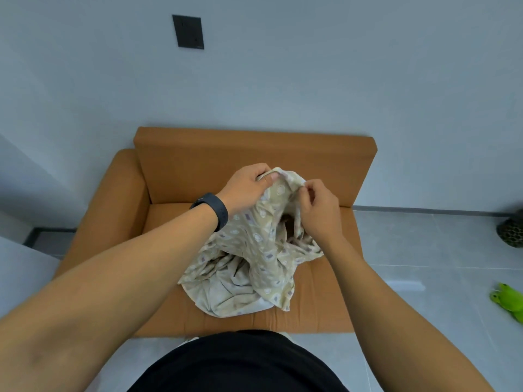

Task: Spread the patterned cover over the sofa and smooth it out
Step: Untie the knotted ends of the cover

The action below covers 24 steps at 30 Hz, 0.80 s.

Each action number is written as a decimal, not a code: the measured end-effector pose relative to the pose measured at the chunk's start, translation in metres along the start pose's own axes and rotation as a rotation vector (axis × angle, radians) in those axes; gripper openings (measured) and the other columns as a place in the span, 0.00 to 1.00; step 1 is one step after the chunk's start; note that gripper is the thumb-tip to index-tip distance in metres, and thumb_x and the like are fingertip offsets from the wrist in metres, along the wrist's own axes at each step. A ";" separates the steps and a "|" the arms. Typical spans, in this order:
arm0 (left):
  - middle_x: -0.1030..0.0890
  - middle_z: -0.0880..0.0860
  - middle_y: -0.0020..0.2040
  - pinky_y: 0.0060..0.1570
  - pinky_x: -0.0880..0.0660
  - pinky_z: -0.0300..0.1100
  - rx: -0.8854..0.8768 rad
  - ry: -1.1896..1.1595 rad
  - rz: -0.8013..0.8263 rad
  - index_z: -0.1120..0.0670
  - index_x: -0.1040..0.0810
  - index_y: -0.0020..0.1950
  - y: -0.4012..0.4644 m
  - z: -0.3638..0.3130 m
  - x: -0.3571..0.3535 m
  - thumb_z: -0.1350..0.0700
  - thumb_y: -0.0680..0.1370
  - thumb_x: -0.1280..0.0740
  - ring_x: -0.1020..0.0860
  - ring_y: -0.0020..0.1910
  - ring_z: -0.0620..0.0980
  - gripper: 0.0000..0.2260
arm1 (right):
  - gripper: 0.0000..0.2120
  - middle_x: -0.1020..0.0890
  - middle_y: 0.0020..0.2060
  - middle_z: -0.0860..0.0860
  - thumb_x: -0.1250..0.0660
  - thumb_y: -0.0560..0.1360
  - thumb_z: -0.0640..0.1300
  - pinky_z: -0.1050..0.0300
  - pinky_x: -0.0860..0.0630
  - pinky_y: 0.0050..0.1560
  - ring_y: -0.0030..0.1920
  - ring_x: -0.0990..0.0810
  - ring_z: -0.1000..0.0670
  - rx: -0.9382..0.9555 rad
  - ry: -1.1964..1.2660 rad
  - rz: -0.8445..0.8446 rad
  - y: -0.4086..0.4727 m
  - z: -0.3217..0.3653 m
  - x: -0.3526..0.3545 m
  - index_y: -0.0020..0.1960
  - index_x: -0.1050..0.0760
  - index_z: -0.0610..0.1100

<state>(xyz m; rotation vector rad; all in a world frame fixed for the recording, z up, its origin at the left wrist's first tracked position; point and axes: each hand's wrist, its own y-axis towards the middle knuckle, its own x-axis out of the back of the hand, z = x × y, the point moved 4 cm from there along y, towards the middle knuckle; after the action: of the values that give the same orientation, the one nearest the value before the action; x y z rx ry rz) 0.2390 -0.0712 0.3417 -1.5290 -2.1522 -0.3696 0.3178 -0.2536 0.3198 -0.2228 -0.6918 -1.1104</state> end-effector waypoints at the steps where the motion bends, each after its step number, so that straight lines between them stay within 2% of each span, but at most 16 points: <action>1: 0.25 0.48 0.36 0.39 0.31 0.45 -0.003 0.016 -0.009 0.52 0.25 0.44 0.000 0.000 0.003 0.47 0.84 0.36 0.27 0.36 0.48 0.12 | 0.06 0.21 0.40 0.54 0.39 0.83 0.46 0.58 0.28 0.38 0.39 0.24 0.56 -0.012 0.045 -0.047 0.003 0.004 0.007 0.48 0.26 0.49; 3: 0.21 0.48 0.45 0.41 0.26 0.45 0.001 0.141 -0.020 0.48 0.21 0.52 0.001 0.004 0.010 0.46 0.82 0.32 0.23 0.41 0.47 0.07 | 0.06 0.22 0.44 0.55 0.40 0.84 0.45 0.65 0.30 0.40 0.42 0.25 0.57 0.022 0.090 -0.100 0.009 0.017 0.018 0.49 0.27 0.49; 6: 0.21 0.47 0.59 0.52 0.22 0.50 -0.010 0.384 0.039 0.45 0.26 0.69 0.000 0.010 0.014 0.41 0.76 0.28 0.22 0.55 0.50 0.23 | 0.05 0.25 0.49 0.56 0.41 0.84 0.42 0.65 0.30 0.47 0.48 0.26 0.56 0.147 0.044 -0.127 0.018 0.035 0.025 0.51 0.28 0.48; 8: 0.20 0.49 0.61 0.51 0.22 0.51 0.041 0.539 0.086 0.46 0.30 0.73 -0.002 0.019 0.015 0.44 0.77 0.28 0.21 0.55 0.54 0.26 | 0.06 0.25 0.50 0.59 0.42 0.84 0.41 0.69 0.31 0.49 0.50 0.25 0.61 0.126 0.076 -0.149 0.025 0.041 0.028 0.53 0.28 0.50; 9: 0.19 0.49 0.56 0.46 0.22 0.50 0.078 0.570 0.109 0.47 0.29 0.70 -0.001 0.025 0.016 0.48 0.78 0.30 0.20 0.51 0.55 0.21 | 0.07 0.24 0.50 0.62 0.43 0.84 0.42 0.72 0.32 0.48 0.50 0.25 0.64 0.079 0.118 -0.157 0.029 0.042 0.032 0.54 0.28 0.50; 11: 0.21 0.49 0.45 0.38 0.27 0.48 0.173 0.539 0.148 0.50 0.26 0.54 -0.001 0.036 0.022 0.54 0.80 0.33 0.21 0.42 0.57 0.04 | 0.08 0.23 0.50 0.65 0.45 0.83 0.42 0.74 0.32 0.45 0.49 0.25 0.68 0.019 0.182 -0.158 0.034 0.041 0.040 0.55 0.29 0.51; 12: 0.23 0.50 0.41 0.36 0.29 0.47 0.193 0.541 0.148 0.50 0.28 0.46 -0.002 0.039 0.025 0.55 0.81 0.34 0.22 0.39 0.56 0.05 | 0.08 0.22 0.51 0.65 0.46 0.83 0.42 0.73 0.32 0.45 0.49 0.25 0.68 0.008 0.190 -0.160 0.034 0.039 0.044 0.54 0.29 0.51; 14: 0.24 0.51 0.37 0.34 0.32 0.45 0.197 0.560 0.122 0.49 0.30 0.40 -0.003 0.038 0.034 0.55 0.82 0.36 0.26 0.34 0.54 0.11 | 0.08 0.21 0.53 0.61 0.46 0.82 0.43 0.67 0.29 0.47 0.50 0.24 0.65 -0.003 0.140 -0.141 0.034 0.030 0.050 0.50 0.30 0.52; 15: 0.24 0.51 0.37 0.35 0.32 0.46 0.176 0.529 0.081 0.49 0.31 0.39 -0.002 0.038 0.038 0.56 0.82 0.36 0.26 0.34 0.55 0.11 | 0.09 0.20 0.51 0.58 0.46 0.82 0.44 0.62 0.28 0.47 0.49 0.24 0.61 -0.028 0.070 -0.077 0.034 0.022 0.050 0.47 0.30 0.52; 17: 0.26 0.53 0.37 0.36 0.35 0.48 0.107 0.385 -0.012 0.52 0.33 0.39 -0.004 0.033 0.038 0.60 0.81 0.38 0.27 0.35 0.56 0.11 | 0.12 0.21 0.44 0.53 0.45 0.81 0.51 0.52 0.26 0.47 0.47 0.22 0.48 -0.093 -0.201 0.243 0.032 0.009 0.037 0.41 0.29 0.52; 18: 0.26 0.53 0.37 0.36 0.36 0.48 0.067 0.323 -0.024 0.53 0.32 0.40 -0.006 0.029 0.035 0.61 0.81 0.38 0.28 0.35 0.56 0.10 | 0.14 0.20 0.45 0.53 0.45 0.78 0.57 0.49 0.25 0.50 0.49 0.21 0.45 -0.104 -0.341 0.397 0.027 0.009 0.029 0.40 0.27 0.53; 19: 0.26 0.53 0.37 0.37 0.35 0.48 0.030 0.286 0.007 0.54 0.30 0.42 -0.008 0.025 0.031 0.62 0.81 0.38 0.28 0.34 0.55 0.09 | 0.14 0.19 0.51 0.54 0.44 0.75 0.61 0.45 0.24 0.56 0.53 0.21 0.44 -0.101 -0.429 0.456 0.021 0.012 0.024 0.43 0.24 0.55; 20: 0.24 0.53 0.38 0.37 0.34 0.47 -0.004 0.268 0.060 0.53 0.26 0.46 -0.009 0.020 0.025 0.62 0.81 0.37 0.27 0.35 0.54 0.06 | 0.14 0.21 0.60 0.54 0.42 0.74 0.62 0.42 0.25 0.61 0.60 0.23 0.44 -0.093 -0.405 0.446 0.017 0.017 0.018 0.51 0.22 0.58; 22: 0.23 0.47 0.39 0.36 0.32 0.39 -0.056 0.272 0.184 0.49 0.21 0.57 -0.014 0.010 0.011 0.63 0.82 0.36 0.25 0.36 0.47 0.10 | 0.27 0.29 0.73 0.52 0.35 0.74 0.59 0.40 0.30 0.68 0.70 0.29 0.45 -0.011 -0.306 0.396 0.015 0.036 0.005 0.72 0.31 0.59; 23: 0.24 0.42 0.39 0.36 0.33 0.35 -0.078 0.288 0.226 0.48 0.20 0.59 -0.018 0.008 0.007 0.64 0.81 0.36 0.26 0.37 0.42 0.13 | 0.33 0.29 0.74 0.53 0.32 0.74 0.57 0.40 0.33 0.70 0.71 0.31 0.45 0.041 -0.319 0.439 0.012 0.046 -0.003 0.77 0.37 0.60; 24: 0.26 0.38 0.39 0.36 0.34 0.32 -0.107 0.299 0.234 0.49 0.20 0.60 -0.019 0.006 0.004 0.65 0.81 0.36 0.27 0.38 0.40 0.14 | 0.34 0.26 0.72 0.53 0.31 0.74 0.57 0.40 0.35 0.70 0.71 0.31 0.46 0.071 -0.362 0.505 0.013 0.050 -0.009 0.78 0.38 0.61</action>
<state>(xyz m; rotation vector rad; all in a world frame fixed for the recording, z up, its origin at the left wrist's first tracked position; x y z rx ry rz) 0.2184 -0.0718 0.3393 -1.6453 -1.7291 -0.5984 0.3069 -0.2165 0.3554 -0.5153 -0.9313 -0.5636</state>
